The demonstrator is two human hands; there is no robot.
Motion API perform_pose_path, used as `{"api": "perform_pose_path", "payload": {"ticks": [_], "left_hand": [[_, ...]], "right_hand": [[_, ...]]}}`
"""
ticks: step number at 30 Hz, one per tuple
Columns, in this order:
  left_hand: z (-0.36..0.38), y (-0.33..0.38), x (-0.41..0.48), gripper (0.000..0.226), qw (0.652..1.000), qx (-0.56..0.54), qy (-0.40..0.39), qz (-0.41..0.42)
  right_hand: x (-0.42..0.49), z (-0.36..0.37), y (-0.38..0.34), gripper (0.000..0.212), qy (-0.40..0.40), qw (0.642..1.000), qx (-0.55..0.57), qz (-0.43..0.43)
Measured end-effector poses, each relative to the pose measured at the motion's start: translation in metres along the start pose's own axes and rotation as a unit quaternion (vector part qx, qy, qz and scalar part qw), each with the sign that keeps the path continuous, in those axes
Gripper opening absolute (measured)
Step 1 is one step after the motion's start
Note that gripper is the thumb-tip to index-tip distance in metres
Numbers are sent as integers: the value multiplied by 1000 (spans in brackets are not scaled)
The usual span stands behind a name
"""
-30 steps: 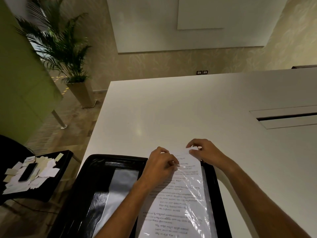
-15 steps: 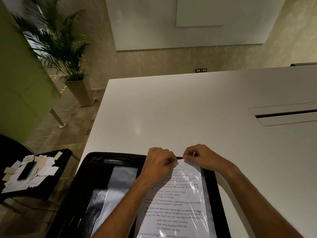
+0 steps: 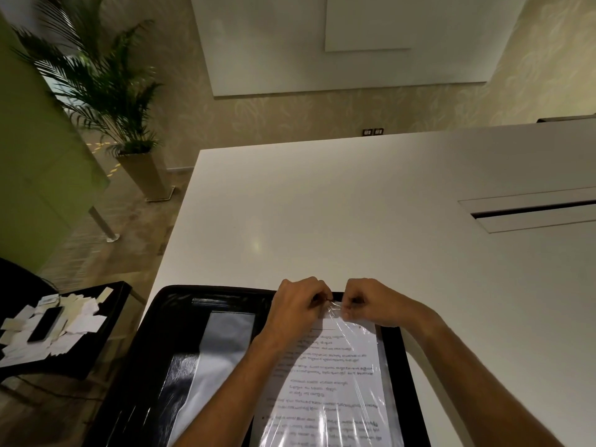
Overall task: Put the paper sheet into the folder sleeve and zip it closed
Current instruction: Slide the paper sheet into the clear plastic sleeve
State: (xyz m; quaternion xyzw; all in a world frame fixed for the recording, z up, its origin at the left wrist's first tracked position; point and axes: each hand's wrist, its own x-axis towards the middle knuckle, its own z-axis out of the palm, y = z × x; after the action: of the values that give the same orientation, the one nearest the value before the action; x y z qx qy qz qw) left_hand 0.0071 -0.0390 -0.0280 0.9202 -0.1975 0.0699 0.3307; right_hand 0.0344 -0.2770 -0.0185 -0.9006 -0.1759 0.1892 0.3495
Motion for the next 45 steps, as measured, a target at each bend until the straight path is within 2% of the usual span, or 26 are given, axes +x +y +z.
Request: {"api": "perform_pose_path", "payload": {"ticks": [5,8,12,15,18,20,26,30,34,37,39,45], "left_hand": [[1,2,-3,20,1000,19,-9,-6],[-4,-1,-6,21,1000,22,0,-3],[-9,-8,-27,32,997,47,60,-13],[-3,-5,-55,20,991,80,98,-43],[7,4,-87,11,990,107,91,-26],[14,9,-110,14,991,110,75,-18],[7,25,-176,47,985,133,60,-97],[-37,6,-207,67,958,200,32,-201],[-82,-29,-231,59,908,233,65,-342],[-93,-47,-244,69,878,206,78,-424],[-90,-49,-248,71,870,187,80,-449],[-98,-42,-254,67,871,189,64,-448]], "right_hand": [[-5,-1,-6,9,23,998,-54,8],[-16,5,-13,12,97,991,-88,1],[-45,25,-14,27,212,974,-85,-2],[-64,44,-15,33,235,965,-116,-3],[-79,65,-20,37,264,945,-192,4],[-91,79,-23,35,276,934,-229,-1],[-133,129,-44,36,285,925,-248,-43],[-159,159,-56,37,252,932,-252,-63],[-168,174,-62,32,222,937,-259,-81],[-171,175,-66,37,205,934,-280,-81],[-171,171,-70,40,187,938,-282,-77],[-187,173,-81,49,159,946,-273,-70]]}}
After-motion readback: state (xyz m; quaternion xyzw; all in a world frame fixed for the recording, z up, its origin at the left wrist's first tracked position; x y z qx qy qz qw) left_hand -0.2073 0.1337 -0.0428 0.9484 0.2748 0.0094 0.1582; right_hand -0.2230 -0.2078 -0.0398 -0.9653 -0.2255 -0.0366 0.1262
